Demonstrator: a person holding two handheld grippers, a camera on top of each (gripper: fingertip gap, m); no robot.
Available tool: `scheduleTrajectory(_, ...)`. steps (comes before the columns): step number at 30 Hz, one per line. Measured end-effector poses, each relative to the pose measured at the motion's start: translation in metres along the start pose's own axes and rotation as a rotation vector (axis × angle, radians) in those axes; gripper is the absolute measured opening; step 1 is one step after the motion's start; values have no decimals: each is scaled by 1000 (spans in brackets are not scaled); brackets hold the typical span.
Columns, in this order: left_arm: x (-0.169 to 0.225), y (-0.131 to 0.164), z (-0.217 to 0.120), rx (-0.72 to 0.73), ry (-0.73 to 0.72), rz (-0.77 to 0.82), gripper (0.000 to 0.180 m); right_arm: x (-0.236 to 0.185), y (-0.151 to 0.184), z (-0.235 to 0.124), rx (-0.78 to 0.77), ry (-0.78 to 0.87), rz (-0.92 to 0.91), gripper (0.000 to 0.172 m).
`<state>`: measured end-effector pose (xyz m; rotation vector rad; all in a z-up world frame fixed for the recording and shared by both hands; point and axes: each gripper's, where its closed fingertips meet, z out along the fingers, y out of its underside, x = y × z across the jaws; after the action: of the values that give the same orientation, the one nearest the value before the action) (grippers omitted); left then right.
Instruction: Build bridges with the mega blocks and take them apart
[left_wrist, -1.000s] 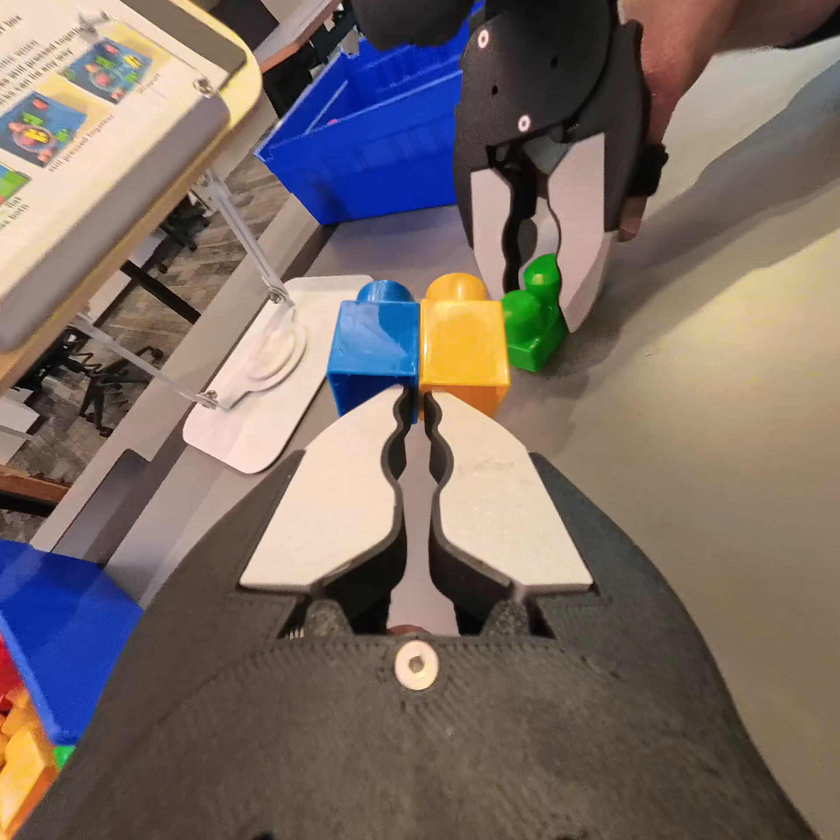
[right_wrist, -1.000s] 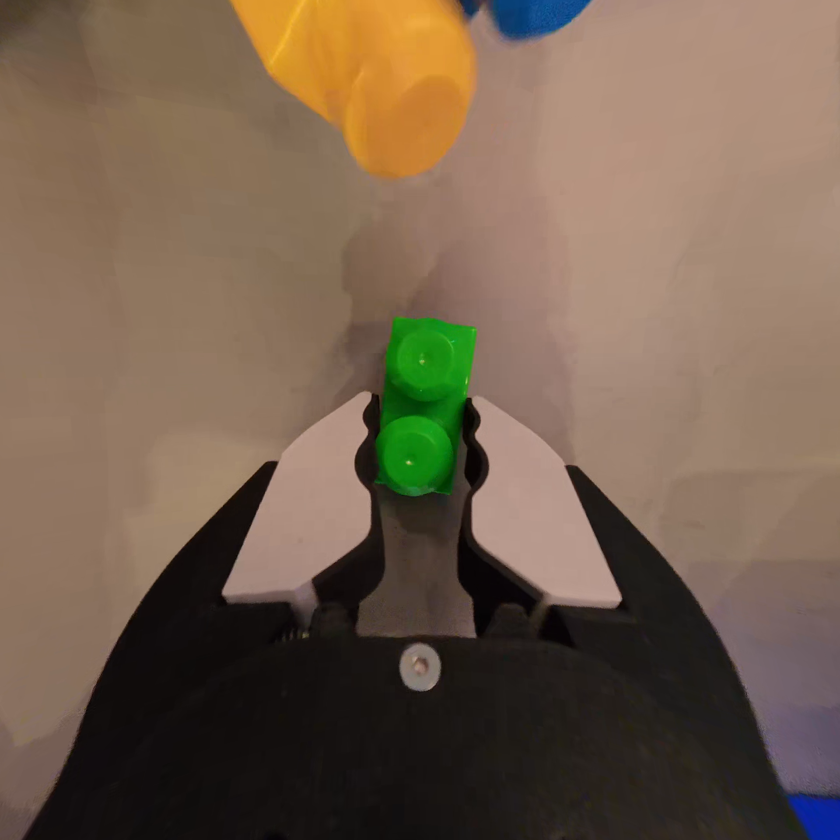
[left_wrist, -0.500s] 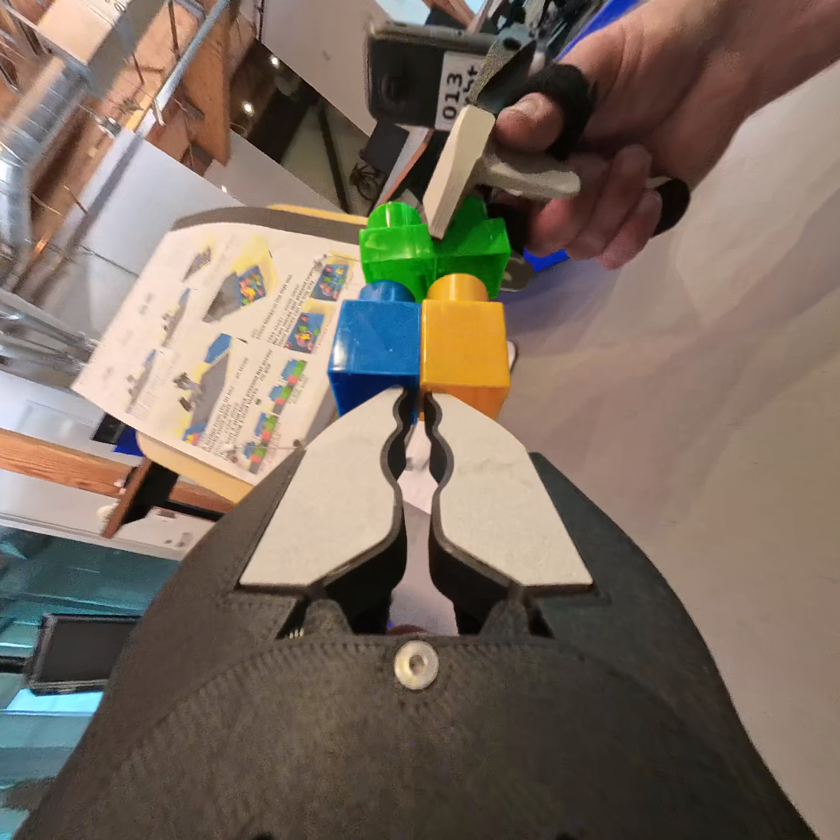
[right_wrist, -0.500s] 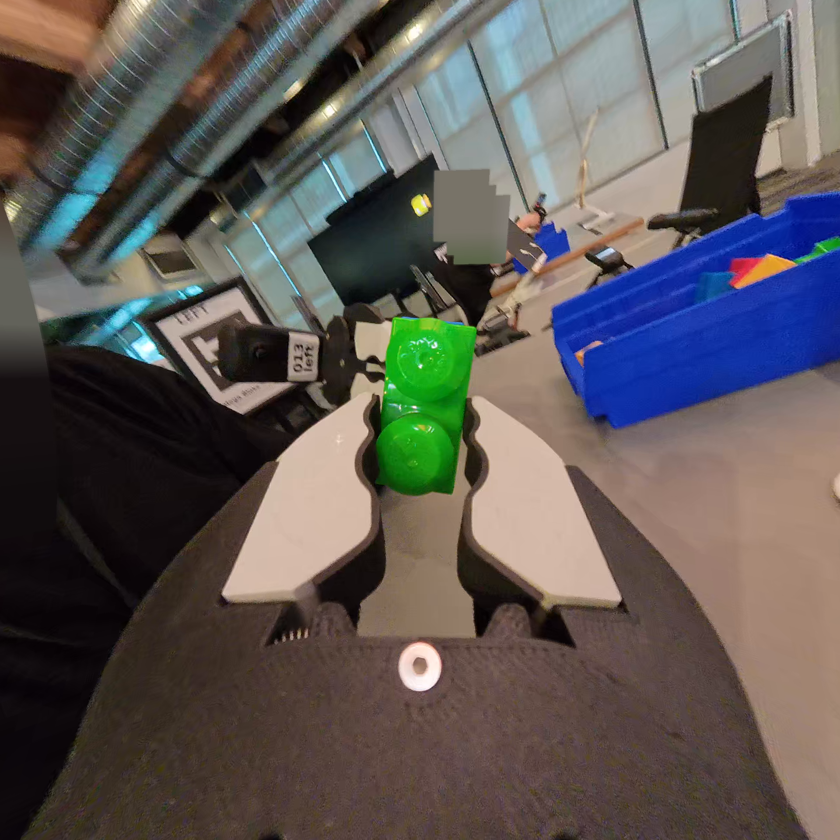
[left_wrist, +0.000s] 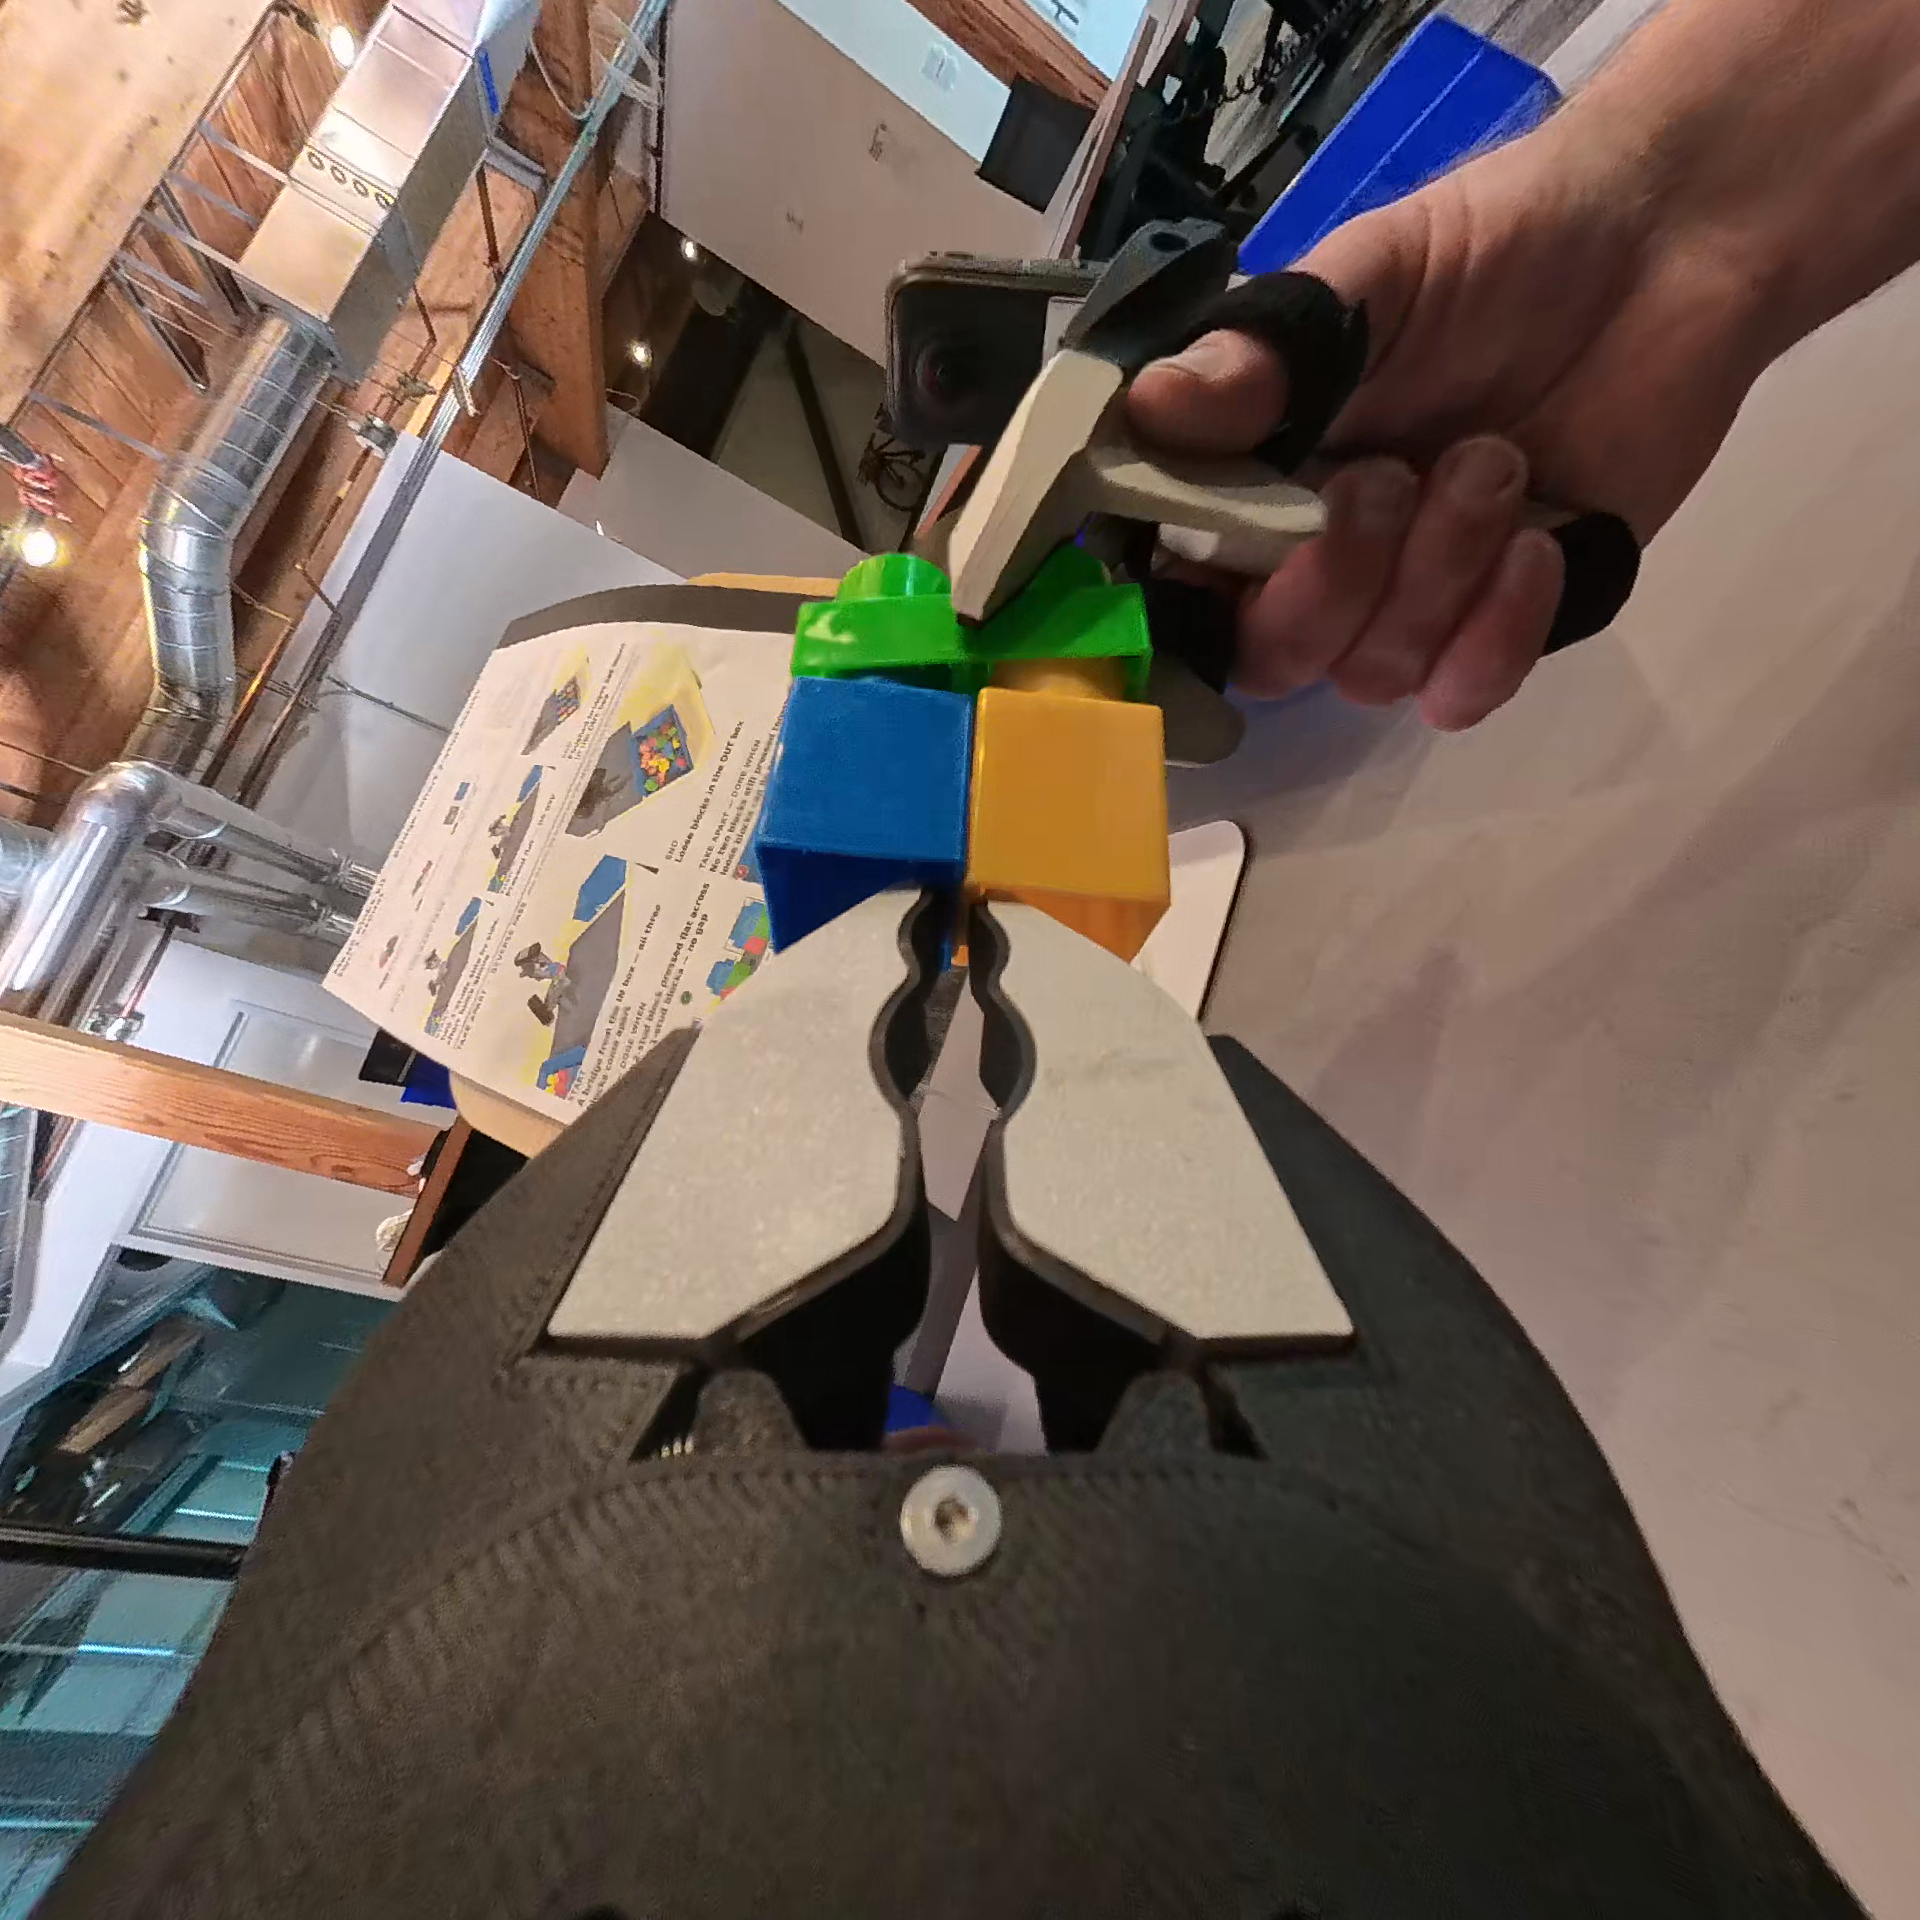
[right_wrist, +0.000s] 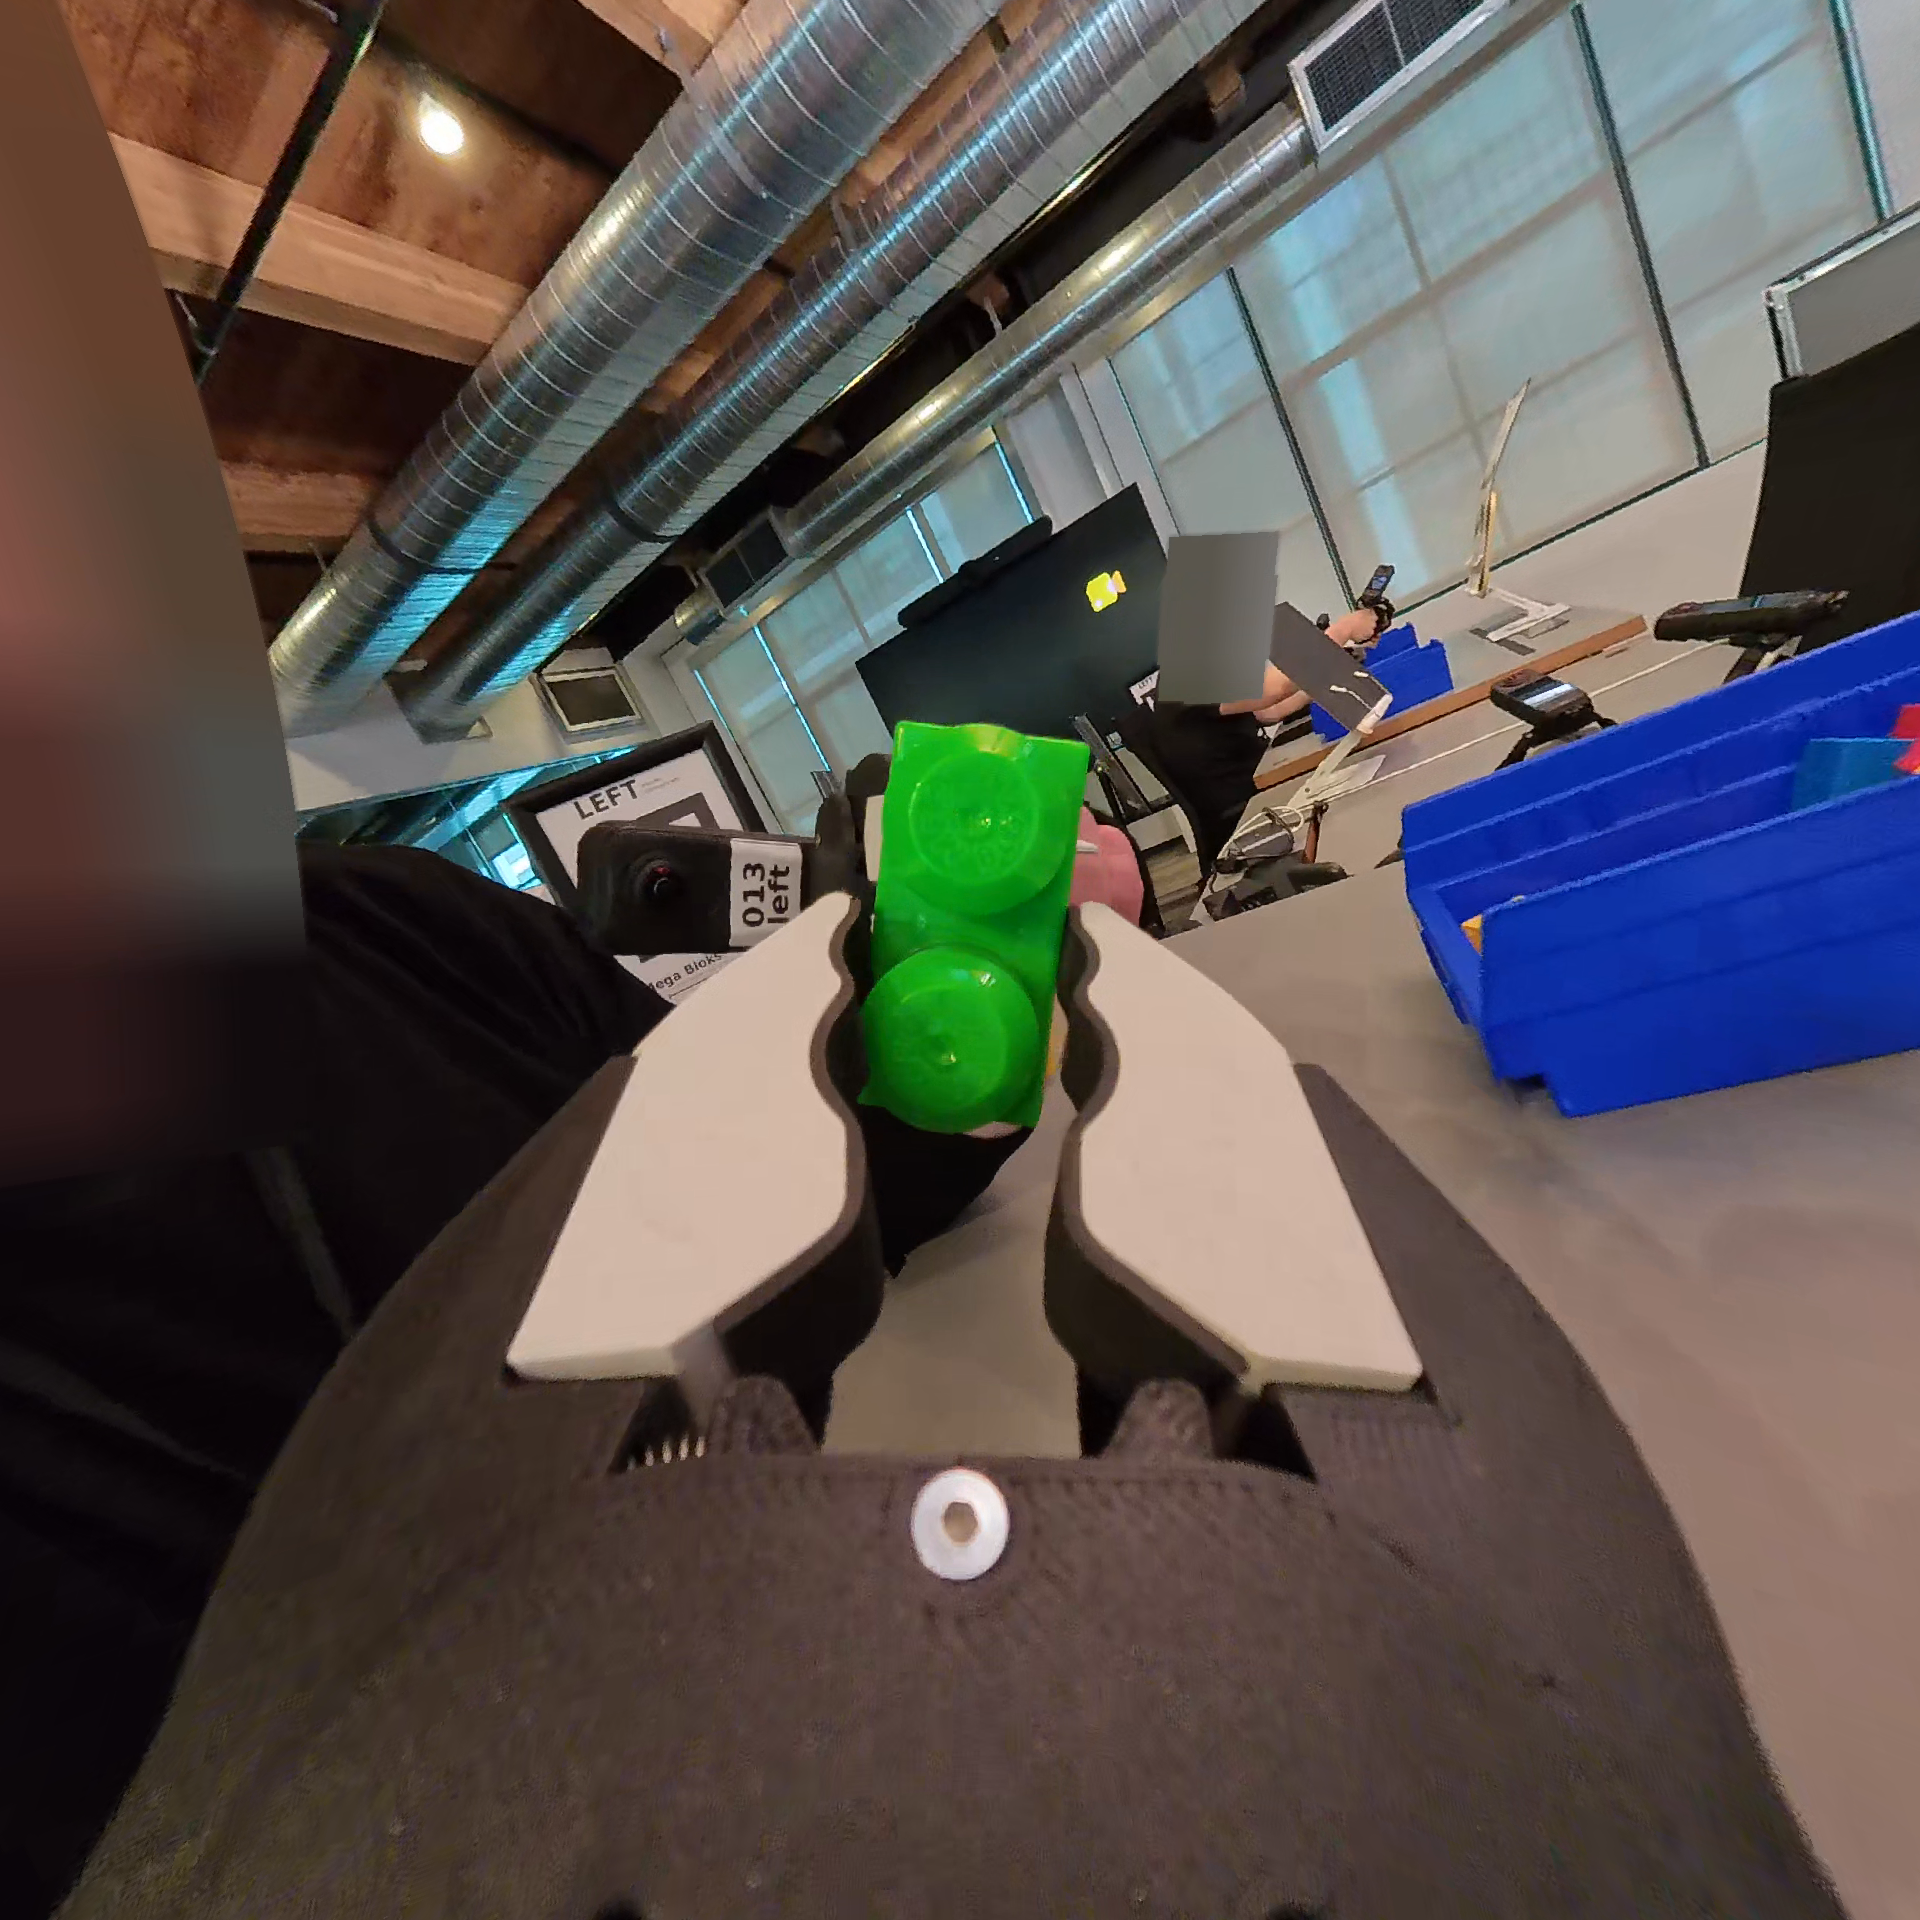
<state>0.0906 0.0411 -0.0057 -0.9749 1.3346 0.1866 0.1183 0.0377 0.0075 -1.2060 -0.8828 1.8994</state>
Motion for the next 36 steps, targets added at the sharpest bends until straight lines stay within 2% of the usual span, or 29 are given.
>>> scheduleTrajectory(1, -1, 0, 0, 4, -5, 2, 3, -1, 0, 1, 1, -2, -10, 35)
scheduleTrajectory(10, 0, -1, 2, -4, 2, -20, 3, -2, 2, 5, -25, 56, -116, 36)
scheduleTrajectory(18, -3, 2, 3, -30, -11, 9, 3, 3, 5, 6, -91, 85, -116, 36)
scheduleTrajectory(36, 20, 16, 8, -30, 106, -9, 3, 17, 30, -3, -306, 113, -86, 36)
